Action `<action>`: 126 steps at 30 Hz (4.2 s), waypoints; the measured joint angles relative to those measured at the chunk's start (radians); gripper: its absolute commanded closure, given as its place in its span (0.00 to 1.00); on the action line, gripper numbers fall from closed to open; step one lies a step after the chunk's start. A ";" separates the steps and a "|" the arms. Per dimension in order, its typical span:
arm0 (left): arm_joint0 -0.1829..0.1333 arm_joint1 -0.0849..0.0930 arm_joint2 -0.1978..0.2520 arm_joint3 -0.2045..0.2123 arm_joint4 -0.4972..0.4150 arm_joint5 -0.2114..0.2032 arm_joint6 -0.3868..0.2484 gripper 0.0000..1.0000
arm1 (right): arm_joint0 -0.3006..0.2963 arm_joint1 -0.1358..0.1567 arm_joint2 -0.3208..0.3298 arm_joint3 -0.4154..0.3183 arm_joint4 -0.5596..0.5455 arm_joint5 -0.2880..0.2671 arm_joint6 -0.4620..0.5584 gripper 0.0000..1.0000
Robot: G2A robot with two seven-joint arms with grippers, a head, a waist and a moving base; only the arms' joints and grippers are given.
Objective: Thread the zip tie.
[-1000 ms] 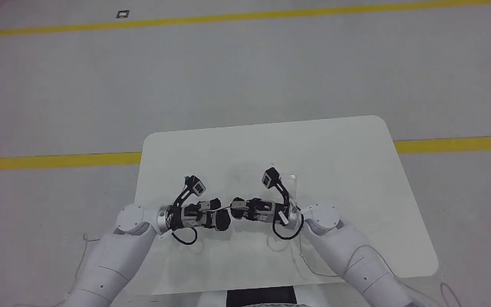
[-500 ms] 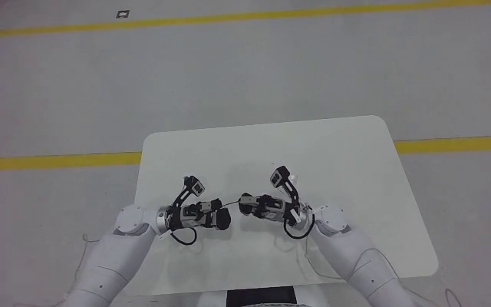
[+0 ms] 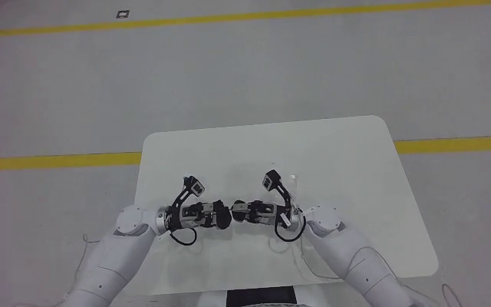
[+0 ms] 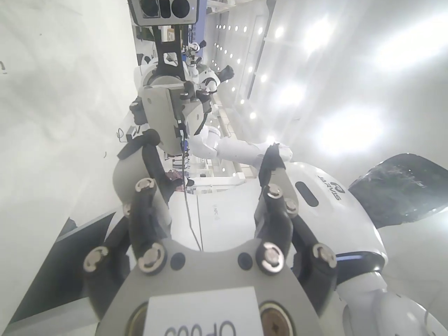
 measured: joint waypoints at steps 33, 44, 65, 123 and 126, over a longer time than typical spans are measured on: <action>0.007 0.015 0.020 -0.009 0.027 -0.006 0.024 0.74 | -0.008 0.027 -0.002 -0.054 -0.062 0.031 0.005 1.00; 0.007 0.018 0.027 -0.008 0.032 -0.006 0.029 0.81 | -0.012 0.033 -0.007 -0.070 -0.064 0.037 0.001 1.00; 0.014 0.026 0.031 -0.008 0.026 -0.006 0.030 1.00 | -0.015 0.042 -0.016 -0.085 -0.060 0.037 -0.010 0.00; 0.036 0.008 -0.278 -0.162 0.211 -0.006 0.053 1.00 | 0.116 0.135 0.067 -0.356 -1.104 0.099 -0.020 0.00; 0.036 0.008 -0.278 -0.162 0.211 -0.006 0.053 1.00 | 0.115 0.135 0.067 -0.356 -1.101 0.100 -0.020 0.00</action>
